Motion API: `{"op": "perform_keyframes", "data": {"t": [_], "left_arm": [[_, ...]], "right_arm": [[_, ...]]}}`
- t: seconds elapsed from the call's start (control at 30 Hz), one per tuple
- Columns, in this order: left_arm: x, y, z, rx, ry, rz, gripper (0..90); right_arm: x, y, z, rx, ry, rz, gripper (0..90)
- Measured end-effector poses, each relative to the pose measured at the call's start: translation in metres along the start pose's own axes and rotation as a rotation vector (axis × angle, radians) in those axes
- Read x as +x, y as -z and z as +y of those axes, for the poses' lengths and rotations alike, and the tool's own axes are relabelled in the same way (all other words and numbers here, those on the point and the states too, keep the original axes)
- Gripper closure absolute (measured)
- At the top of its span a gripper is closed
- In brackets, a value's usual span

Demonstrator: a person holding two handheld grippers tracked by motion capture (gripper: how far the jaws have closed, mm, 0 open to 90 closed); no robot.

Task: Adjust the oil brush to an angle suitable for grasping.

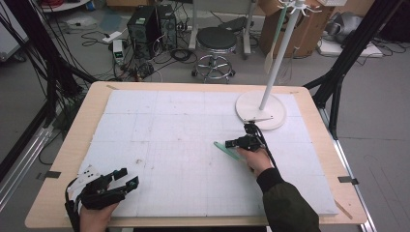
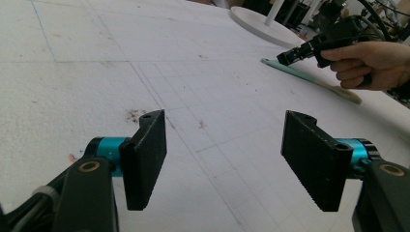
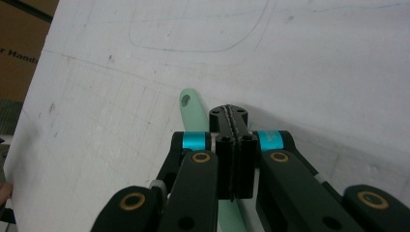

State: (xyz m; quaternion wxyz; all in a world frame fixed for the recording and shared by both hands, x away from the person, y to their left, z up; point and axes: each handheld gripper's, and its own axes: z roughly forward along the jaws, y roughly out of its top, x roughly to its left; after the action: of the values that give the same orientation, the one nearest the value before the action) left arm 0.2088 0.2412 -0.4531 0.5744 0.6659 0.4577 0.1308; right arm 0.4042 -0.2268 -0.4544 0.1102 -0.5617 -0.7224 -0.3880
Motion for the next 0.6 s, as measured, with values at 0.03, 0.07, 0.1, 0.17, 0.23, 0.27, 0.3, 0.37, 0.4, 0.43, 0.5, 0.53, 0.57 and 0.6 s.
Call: {"op": "perform_keyframes", "data": {"t": [0.03,0.07,0.1,0.17,0.23,0.27,0.3,0.37,0.4,0.43,0.5,0.53,0.57,0.6], "left_arm": [[0.000,0.000,0.000,0.000,0.001,0.000,33.5],[0.000,0.000,0.000,0.000,0.000,-0.001,33.5],[0.000,0.000,0.000,-0.001,0.000,-0.002,33.5],[0.000,0.000,0.000,-0.003,0.000,-0.002,33.5],[0.001,0.000,0.000,-0.002,-0.001,-0.004,33.6],[0.000,0.000,0.000,-0.002,-0.002,-0.004,33.5],[0.000,0.000,0.000,-0.001,0.001,-0.007,33.5],[0.000,0.000,0.000,-0.002,0.000,-0.006,33.6],[0.000,0.000,0.000,-0.001,0.001,-0.006,33.6],[0.000,0.000,0.000,0.000,-0.003,-0.005,33.5],[0.000,0.000,0.000,0.000,-0.001,-0.006,33.5],[0.000,-0.001,0.000,0.002,-0.004,-0.006,33.5],[0.000,-0.001,0.000,0.001,-0.004,-0.006,33.5],[0.000,-0.001,0.000,0.002,-0.004,-0.005,33.5]], "right_arm": [[0.000,0.000,0.000,0.006,0.001,0.011,90.0],[0.000,-0.001,-0.001,0.013,0.003,0.022,90.0],[0.001,-0.001,-0.002,0.014,0.009,0.024,90.0],[0.003,0.001,-0.003,-0.001,0.025,0.032,89.4],[0.002,0.004,-0.007,-0.011,0.025,0.056,78.3],[0.000,0.006,-0.009,-0.008,0.013,0.082,75.0],[-0.002,0.007,-0.011,-0.003,0.014,0.110,71.6],[-0.002,0.014,-0.015,-0.001,0.022,0.085,67.7],[-0.003,0.017,-0.017,-0.008,0.033,0.093,67.4],[-0.004,0.021,-0.019,-0.012,0.029,0.098,66.4],[-0.007,0.028,-0.023,-0.025,0.031,0.104,65.2],[-0.008,0.032,-0.025,-0.023,0.033,0.104,64.4],[-0.009,0.036,-0.027,-0.028,0.035,0.100,63.6],[-0.011,0.039,-0.030,-0.031,0.036,0.105,62.3]]}}
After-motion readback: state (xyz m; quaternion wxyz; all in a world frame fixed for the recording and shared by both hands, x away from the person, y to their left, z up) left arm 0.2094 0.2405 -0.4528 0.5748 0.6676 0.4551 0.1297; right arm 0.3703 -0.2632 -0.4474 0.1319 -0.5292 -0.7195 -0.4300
